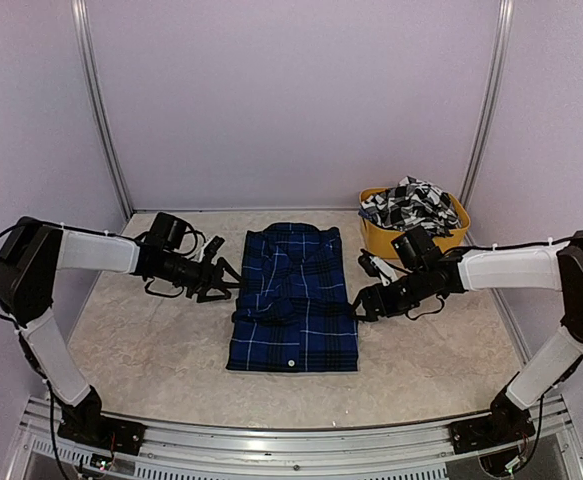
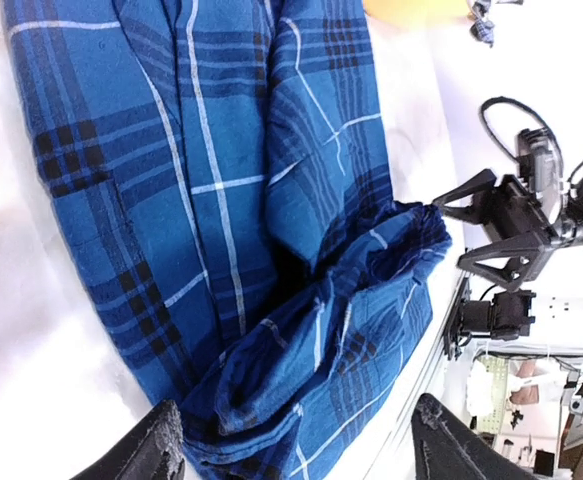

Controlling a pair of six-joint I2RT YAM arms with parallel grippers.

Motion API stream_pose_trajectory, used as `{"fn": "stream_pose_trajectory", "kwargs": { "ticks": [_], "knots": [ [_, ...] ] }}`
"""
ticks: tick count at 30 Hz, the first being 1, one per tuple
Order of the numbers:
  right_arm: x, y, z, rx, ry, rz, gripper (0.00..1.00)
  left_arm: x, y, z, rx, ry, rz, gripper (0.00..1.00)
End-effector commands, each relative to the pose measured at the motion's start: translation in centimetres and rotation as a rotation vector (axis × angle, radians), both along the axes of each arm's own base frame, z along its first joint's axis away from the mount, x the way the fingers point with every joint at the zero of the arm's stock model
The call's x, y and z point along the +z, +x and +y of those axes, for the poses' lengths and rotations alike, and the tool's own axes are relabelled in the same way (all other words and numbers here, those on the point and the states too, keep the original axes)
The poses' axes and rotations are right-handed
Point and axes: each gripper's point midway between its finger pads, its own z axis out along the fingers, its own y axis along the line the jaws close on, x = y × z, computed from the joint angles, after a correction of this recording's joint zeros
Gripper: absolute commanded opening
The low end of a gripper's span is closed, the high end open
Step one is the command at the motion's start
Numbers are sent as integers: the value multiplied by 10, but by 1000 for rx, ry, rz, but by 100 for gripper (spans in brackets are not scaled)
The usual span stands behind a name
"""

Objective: Fold and stack the long sleeve shirts
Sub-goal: Fold the rectangle-folded shirt at the center of the board, then smooth out the 2/3-rectangle-folded shirt at the center of the board.

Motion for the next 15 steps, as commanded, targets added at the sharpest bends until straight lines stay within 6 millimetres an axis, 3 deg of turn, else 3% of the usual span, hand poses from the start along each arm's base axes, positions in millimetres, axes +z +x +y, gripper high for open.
{"fn": "stream_pose_trajectory", "kwargs": {
  "ticks": [1, 7, 15],
  "knots": [
    [1, 1, 7, -19, 72, -3, 76, 16, -4, 3, 59, -70, -84, 75],
    [-10, 0, 22, 11, 118, 37, 70, 10, -25, -4, 55, -52, -139, 77],
    [-15, 0, 32, 35, 137, 53, 52, -24, -33, -8, 77, 53, -116, 71]
  ]
}}
